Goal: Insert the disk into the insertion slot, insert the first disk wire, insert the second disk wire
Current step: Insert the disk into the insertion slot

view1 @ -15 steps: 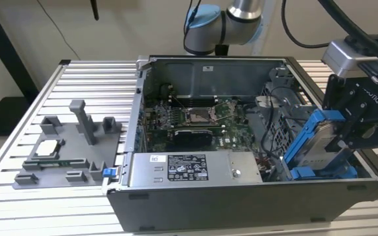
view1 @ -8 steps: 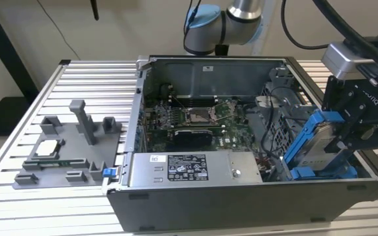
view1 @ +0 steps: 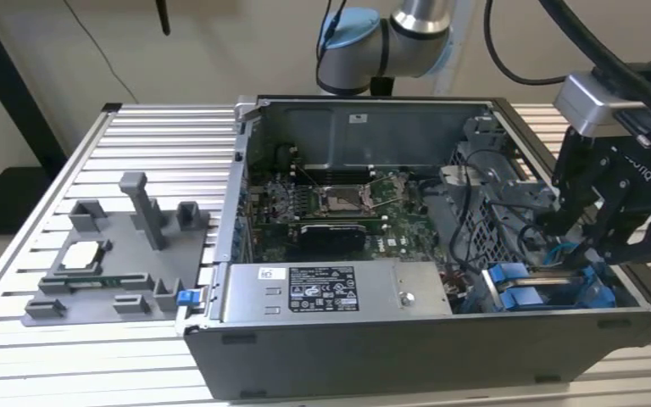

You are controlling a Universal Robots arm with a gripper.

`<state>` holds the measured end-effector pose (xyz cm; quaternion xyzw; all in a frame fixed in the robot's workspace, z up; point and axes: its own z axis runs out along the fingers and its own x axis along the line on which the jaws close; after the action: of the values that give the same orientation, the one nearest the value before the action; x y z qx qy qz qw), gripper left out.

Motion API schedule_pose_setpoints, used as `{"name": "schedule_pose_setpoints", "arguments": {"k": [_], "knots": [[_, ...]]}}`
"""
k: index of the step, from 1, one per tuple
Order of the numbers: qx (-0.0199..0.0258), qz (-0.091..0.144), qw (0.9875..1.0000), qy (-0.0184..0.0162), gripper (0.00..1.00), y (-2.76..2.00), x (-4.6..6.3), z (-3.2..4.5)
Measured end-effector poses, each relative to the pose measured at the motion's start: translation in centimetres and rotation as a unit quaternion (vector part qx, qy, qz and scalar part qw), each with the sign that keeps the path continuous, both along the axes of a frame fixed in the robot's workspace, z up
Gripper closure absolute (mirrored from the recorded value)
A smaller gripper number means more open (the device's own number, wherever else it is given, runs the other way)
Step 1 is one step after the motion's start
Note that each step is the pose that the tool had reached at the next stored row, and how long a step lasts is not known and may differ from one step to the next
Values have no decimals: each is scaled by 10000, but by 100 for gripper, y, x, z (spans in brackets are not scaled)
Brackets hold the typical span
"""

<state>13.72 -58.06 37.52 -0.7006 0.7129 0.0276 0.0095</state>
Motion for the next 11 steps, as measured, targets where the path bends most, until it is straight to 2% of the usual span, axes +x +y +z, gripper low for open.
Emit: {"name": "schedule_pose_setpoints", "arguments": {"k": [4, 8, 11], "knots": [[-1, 0, 10000, 9, 0, 0, 0, 66], [0, 0, 10000, 18, 0, 0, 0, 171], [0, 1, 10000, 19, 0, 2, 0, 213]]}}
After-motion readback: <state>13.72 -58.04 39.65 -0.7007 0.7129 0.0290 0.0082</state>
